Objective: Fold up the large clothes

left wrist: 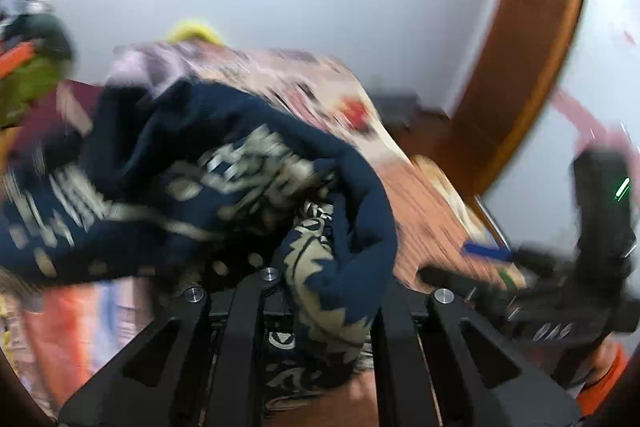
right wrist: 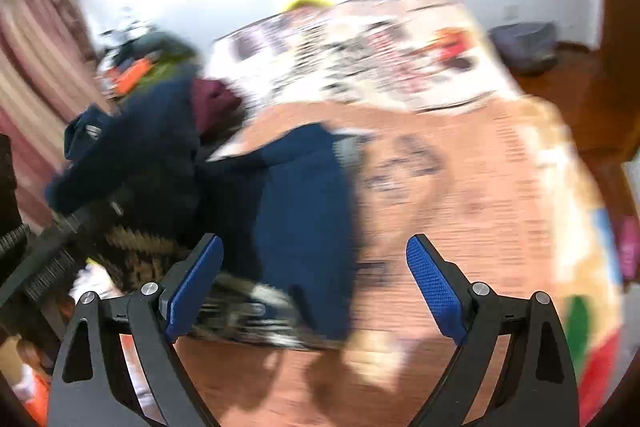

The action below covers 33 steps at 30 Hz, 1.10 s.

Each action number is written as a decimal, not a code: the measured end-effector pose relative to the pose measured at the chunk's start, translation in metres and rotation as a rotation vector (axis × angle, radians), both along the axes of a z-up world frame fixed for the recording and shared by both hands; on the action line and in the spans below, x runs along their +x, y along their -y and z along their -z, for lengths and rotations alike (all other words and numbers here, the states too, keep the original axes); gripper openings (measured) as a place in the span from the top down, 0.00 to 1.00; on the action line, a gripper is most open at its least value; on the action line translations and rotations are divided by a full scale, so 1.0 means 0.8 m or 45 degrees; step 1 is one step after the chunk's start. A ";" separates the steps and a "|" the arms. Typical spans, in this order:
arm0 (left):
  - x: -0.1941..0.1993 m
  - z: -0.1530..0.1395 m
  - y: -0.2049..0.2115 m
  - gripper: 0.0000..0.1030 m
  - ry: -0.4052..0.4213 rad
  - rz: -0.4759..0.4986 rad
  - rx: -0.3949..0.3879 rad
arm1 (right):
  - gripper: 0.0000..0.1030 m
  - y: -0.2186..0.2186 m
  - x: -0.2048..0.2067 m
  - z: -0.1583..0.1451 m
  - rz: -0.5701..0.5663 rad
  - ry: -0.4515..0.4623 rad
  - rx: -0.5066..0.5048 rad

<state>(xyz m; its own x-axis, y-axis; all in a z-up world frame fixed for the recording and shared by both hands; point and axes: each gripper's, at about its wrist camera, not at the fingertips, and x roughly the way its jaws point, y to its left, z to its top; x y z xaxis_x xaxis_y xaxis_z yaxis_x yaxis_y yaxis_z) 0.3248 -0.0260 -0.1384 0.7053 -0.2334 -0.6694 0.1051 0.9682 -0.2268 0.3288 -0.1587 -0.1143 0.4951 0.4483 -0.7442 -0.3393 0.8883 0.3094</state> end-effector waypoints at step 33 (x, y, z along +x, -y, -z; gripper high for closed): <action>-0.071 0.097 -0.112 0.23 -0.209 -0.154 0.238 | 0.11 -0.067 -0.023 0.066 -0.182 0.021 -0.450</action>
<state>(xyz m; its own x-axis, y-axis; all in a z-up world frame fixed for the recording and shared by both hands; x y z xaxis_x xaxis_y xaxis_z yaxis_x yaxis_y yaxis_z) 0.2676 0.0634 -0.2156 0.5992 -0.0154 -0.8004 -0.0375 0.9982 -0.0473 0.3104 -0.1049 -0.1674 0.4595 0.2307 -0.8577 -0.4697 0.8827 -0.0142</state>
